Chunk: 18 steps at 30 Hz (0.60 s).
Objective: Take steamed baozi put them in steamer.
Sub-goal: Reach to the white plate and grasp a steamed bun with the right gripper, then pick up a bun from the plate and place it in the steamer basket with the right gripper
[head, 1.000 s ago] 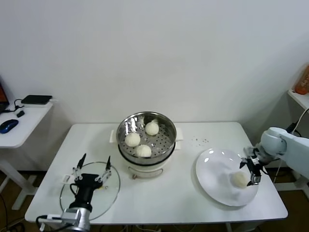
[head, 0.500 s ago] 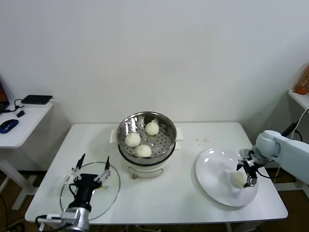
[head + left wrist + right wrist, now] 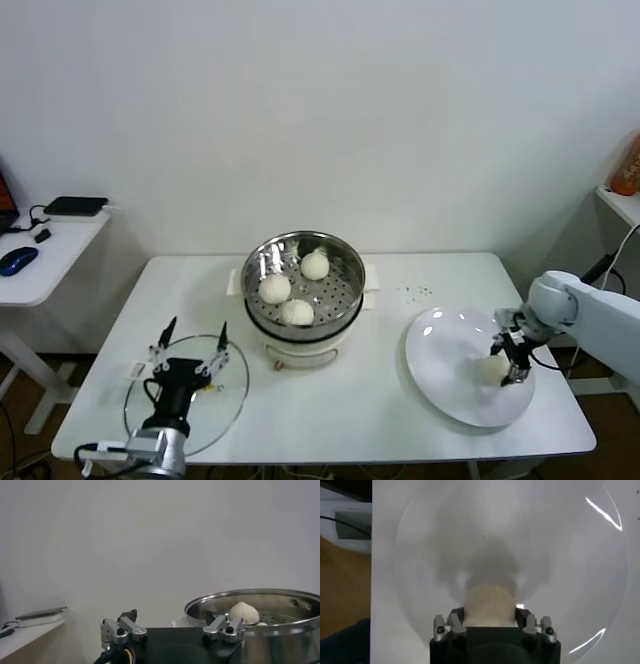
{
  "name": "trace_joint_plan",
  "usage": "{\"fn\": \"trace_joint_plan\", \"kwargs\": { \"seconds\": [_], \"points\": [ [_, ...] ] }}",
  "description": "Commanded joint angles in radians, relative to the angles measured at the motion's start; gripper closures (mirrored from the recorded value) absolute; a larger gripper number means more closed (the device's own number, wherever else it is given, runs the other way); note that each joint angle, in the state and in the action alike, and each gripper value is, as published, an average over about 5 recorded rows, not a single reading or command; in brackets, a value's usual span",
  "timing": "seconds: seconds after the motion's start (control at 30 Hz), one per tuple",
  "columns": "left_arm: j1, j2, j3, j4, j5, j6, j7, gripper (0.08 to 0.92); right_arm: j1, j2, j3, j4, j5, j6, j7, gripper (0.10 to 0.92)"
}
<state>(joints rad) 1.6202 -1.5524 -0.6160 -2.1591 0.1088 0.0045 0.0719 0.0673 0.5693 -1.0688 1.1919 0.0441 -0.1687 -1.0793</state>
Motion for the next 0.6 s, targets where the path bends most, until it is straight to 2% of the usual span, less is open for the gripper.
{"fn": "trace_joint_plan", "kwargs": {
  "seconds": [0.03, 0.3, 0.6],
  "points": [
    [0.001, 0.0, -0.003, 0.0, 0.0, 0.0, 0.0, 0.177, -0.004, 0.003, 0.008, -0.003, 0.003, 0.001, -0.001, 0.389],
    [0.003, 0.0, -0.015, 0.004, -0.004, -0.004, 0.001, 0.177, 0.098, -0.014, -0.032, 0.03, 0.055, 0.0, -0.003, 0.406],
    [-0.002, 0.001, -0.019, 0.006, -0.004, -0.005, 0.001, 0.177, 0.412, 0.0, -0.232, 0.111, 0.2, -0.014, -0.027, 0.398]
  ]
}}
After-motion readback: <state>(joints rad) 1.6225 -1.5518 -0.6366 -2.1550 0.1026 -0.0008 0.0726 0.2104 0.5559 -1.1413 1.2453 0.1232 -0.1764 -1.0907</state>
